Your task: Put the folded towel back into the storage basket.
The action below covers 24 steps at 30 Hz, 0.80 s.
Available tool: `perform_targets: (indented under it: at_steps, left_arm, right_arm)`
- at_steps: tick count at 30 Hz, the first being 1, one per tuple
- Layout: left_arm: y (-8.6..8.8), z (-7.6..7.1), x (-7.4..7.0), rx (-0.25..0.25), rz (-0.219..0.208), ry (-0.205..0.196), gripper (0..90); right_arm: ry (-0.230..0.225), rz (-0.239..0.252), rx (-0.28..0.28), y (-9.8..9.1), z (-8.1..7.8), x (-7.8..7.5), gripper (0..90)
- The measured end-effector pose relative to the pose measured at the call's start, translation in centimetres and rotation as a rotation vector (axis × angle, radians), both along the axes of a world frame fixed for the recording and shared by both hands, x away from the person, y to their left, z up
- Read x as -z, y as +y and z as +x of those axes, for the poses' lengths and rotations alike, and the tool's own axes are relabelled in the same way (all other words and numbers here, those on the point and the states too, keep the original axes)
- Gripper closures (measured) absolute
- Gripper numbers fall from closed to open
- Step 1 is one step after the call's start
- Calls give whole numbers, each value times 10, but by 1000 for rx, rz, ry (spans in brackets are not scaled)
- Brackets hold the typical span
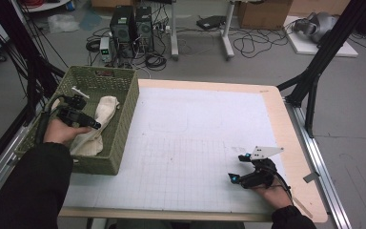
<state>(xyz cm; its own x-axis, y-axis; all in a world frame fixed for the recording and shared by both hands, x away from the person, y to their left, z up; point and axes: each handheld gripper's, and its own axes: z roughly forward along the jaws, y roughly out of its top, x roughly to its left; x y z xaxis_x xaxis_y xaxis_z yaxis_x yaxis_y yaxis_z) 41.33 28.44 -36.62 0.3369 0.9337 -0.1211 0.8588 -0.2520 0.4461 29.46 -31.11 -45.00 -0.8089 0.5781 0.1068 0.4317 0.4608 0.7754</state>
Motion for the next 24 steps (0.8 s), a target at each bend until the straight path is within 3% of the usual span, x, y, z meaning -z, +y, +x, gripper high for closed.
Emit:
perform_targets:
  at_steps: [5,12,14,16,18,20,24]
  left_arm:
    - [3,-7,-5,23,18,10,464]
    - [2,-15,-4,98,47,69,469]
    - [-1,-15,-3,100,78,79,483]
    - [-4,-14,-1,113,97,96,539]
    - [-7,-12,4,139,109,128,698]
    - [-7,-9,7,120,132,138,831]
    - [-9,-3,11,59,105,113,875]
  right_arm:
    - [5,1,4,0,0,0,123]
    - [7,2,3,0,0,0,123]
    - [6,0,2,0,1,0,123]
    - [5,0,3,0,1,0,123]
    - [7,2,5,-1,1,0,123]
    - [6,2,7,-1,1,0,123]
    - [9,5,11,-1,0,0,123]
